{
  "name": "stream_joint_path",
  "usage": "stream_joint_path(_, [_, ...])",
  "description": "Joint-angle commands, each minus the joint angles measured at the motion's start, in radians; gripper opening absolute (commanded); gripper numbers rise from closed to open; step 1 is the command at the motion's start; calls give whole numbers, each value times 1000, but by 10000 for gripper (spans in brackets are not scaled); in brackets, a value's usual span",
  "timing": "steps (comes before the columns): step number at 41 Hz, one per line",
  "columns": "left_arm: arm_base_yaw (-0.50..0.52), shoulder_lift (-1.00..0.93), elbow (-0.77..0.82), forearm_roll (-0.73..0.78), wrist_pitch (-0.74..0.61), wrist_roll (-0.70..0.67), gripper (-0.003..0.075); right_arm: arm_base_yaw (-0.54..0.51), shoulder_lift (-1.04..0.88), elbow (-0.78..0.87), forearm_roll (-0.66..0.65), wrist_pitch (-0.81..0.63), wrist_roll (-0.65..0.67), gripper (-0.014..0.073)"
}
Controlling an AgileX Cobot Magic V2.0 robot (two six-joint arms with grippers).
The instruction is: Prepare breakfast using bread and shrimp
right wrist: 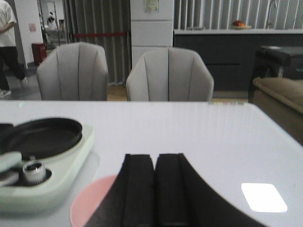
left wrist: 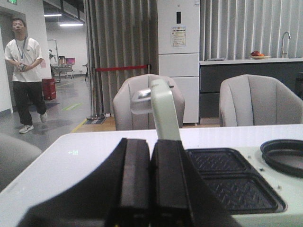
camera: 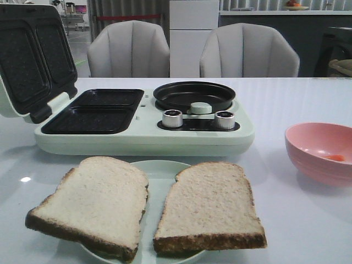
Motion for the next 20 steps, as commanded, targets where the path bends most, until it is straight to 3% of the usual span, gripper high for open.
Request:
stream_joint_path(1, [-5, -10, -139, -13, -42, -1, 101, 0, 2, -145, -11, -26, -5, 36])
stream_joint_path(11, [-5, 115, -406, 37, 192, -1, 101, 0, 196, -406, -19, 220, -5, 36])
stream_joint_path(20, [-5, 258, -517, 37, 369, -1, 101, 0, 380, -494, -18, 390, -5, 36])
